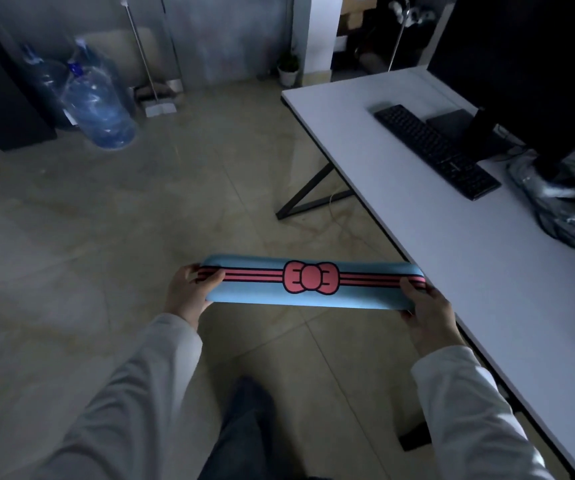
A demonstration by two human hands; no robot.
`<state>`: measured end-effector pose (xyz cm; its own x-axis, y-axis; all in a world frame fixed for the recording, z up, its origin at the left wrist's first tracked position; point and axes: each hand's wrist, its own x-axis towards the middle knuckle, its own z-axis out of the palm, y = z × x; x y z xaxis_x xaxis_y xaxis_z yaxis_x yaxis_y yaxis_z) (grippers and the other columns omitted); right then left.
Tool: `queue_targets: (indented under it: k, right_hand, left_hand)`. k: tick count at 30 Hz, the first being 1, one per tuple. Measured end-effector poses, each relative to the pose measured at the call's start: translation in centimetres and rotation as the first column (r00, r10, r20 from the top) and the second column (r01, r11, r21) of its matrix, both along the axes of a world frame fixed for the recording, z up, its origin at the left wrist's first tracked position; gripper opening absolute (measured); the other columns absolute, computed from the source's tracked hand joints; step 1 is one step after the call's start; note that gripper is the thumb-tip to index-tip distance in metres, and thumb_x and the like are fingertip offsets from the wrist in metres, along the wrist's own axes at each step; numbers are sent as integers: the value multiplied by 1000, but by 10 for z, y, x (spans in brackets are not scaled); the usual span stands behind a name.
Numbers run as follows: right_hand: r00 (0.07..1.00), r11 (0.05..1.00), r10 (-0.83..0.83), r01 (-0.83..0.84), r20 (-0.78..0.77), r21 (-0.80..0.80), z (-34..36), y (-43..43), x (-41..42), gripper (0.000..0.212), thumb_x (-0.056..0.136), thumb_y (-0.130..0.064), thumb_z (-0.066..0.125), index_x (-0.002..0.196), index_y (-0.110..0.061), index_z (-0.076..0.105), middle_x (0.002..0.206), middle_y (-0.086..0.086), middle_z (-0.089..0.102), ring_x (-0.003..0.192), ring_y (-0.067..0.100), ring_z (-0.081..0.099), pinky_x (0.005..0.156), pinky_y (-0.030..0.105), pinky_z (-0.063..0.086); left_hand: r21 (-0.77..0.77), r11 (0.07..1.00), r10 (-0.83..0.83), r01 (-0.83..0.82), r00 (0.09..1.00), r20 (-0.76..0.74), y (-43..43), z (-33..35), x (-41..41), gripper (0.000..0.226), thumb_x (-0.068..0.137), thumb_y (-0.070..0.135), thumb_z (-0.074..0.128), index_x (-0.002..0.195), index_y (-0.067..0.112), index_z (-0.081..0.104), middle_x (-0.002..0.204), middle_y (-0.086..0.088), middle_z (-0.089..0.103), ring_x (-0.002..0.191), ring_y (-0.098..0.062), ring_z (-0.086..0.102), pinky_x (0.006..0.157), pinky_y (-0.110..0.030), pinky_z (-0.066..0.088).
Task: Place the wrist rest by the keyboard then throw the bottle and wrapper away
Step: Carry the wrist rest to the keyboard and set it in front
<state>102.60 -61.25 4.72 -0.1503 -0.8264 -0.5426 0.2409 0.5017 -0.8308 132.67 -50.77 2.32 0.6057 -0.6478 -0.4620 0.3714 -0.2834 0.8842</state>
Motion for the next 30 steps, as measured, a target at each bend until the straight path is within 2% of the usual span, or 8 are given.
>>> queue_targets:
  k: [2,4,8,12,19,23,27,30]
  right_hand:
    - [999,999,-45,45,-9,-6,6,-16,12,11,85,-7,59,95,-11,58,87,3,58,84,17,57,62,24,55]
    - [995,996,-94,93,-28,-16,10,-32,21,18,85,-9,59,103,-9,56,89,5,58,80,14,56,53,17,55]
    - [980,985,-170,171,-101,5,9,-63,37,21,85,-13,61,105,-9,57,85,7,58,76,19,56,56,23,53]
    - [967,978,-204,208,-152,10,7,-75,39,19,83,-17,63,100,-10,59,79,6,59,70,21,56,48,19,51]
    - [934,941,-322,334,-155,56,-7,-126,36,26,81,-13,65,106,-7,61,83,9,60,76,22,57,66,31,49]
    - [922,926,-369,376,-115,42,-9,-175,30,14,83,-11,62,97,-10,58,83,4,58,76,16,56,67,27,52]
    - [907,907,-420,420,-12,20,-6,-230,30,24,85,-7,59,109,-7,54,91,4,57,87,14,55,88,34,49]
    - [903,903,-429,429,5,37,-3,-267,26,15,85,-7,58,100,-7,55,87,3,56,87,15,54,89,34,46]
  left_hand:
    - [-8,999,-38,38,999,-18,-33,4,14,48,80,6,64,124,1,46,98,-6,58,102,-24,53,75,-30,48]
    - [2,997,-71,71,997,-19,-67,6,30,49,79,6,65,124,1,47,106,-10,56,101,-23,53,77,-34,46]
    - [25,978,-208,208,978,4,-137,5,62,53,76,9,69,124,1,48,112,-16,57,88,-20,58,76,-33,49]
    - [25,964,-264,264,964,-22,-173,4,64,52,76,6,68,123,1,47,114,-17,57,98,-28,58,81,-32,51]
    - [81,922,-371,378,925,-83,-252,-15,59,41,76,8,69,111,11,48,114,-15,57,99,-28,58,87,-37,48]
    - [93,905,-415,416,909,-29,-311,-11,51,49,76,10,70,119,5,49,114,-16,58,102,-30,59,89,-40,50]
    - [70,897,-437,436,899,6,-374,1,45,51,77,7,68,123,2,46,110,-13,56,88,-22,59,74,-28,50]
    - [70,892,-449,447,893,22,-417,4,42,49,77,8,68,121,5,48,110,-12,57,93,-24,58,73,-28,49]
